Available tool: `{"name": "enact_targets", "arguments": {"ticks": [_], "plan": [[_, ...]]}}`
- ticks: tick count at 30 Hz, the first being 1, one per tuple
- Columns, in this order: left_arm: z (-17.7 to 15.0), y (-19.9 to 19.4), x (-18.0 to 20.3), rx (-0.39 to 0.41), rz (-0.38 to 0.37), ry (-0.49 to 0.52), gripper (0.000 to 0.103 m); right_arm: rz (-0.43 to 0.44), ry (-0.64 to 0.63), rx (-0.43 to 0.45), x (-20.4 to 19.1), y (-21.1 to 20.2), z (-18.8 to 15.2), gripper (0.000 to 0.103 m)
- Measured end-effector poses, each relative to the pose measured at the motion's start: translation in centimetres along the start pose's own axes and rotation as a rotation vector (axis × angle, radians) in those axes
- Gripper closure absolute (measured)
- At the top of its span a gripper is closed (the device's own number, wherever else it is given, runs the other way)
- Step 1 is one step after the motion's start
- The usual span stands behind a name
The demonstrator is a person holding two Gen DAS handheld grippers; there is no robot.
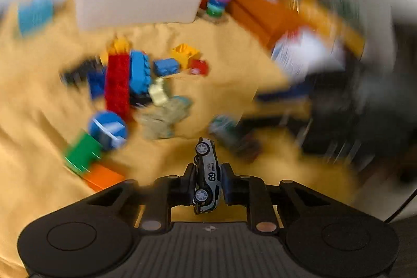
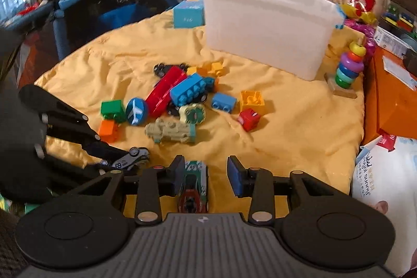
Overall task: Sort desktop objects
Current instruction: 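Grasp the green-and-red toy car with the right tool while the left tool grasps a white-and-green car, then carry both cars over the white bin and open both tools to drop them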
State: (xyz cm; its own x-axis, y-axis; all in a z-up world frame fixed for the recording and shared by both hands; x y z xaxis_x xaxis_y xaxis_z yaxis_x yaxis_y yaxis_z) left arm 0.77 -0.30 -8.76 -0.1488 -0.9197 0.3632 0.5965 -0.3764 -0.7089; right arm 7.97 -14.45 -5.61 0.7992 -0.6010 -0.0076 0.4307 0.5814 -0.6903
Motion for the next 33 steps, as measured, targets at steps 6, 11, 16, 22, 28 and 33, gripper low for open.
{"name": "enact_targets", "arguments": {"ticks": [6, 11, 16, 22, 28, 33], "plan": [[-0.2, -0.5, 0.1, 0.011, 0.185, 0.127, 0.059, 0.046, 0.022, -0.079, -0.7, 1.5, -1.6, 0.063], [0.1, -1.4, 3.1, 0.046, 0.306, 0.37, 0.053, 0.05, 0.007, -0.097, -1.1, 1.9, -1.8, 0.062], [-1.0, 1.3, 2.5, -0.056, 0.355, 0.384, 0.054, 0.017, -0.039, -0.111, -1.4, 2.9, -1.7, 0.062], [-1.2, 1.5, 2.0, -0.022, 0.312, 0.32, 0.07, 0.002, -0.083, -0.104, -1.8, 3.4, -2.6, 0.066], [0.5, 0.4, 3.4, 0.051, 0.326, 0.325, 0.07, 0.005, -0.114, -0.082, -1.9, 2.3, -0.8, 0.07], [4.7, -1.9, 2.4, 0.187, 0.333, 0.232, 0.07, -0.063, -0.157, 0.042, -0.3, 0.4, 4.0, 0.07]]}}
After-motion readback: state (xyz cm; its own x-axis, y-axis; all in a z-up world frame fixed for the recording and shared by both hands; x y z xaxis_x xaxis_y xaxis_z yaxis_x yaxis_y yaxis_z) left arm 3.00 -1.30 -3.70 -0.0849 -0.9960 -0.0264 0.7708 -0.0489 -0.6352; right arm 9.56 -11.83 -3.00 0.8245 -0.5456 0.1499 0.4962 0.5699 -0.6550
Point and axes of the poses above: each gripper's, at about its wrist camera, not at the fingertips, and y roughly the way its jaws point, x to its right, z to its top, the point moved 4 cm from there along y, roughly the way its jaws point, and after that the axes turned 5 degrees about x, right-handed, at the moved point
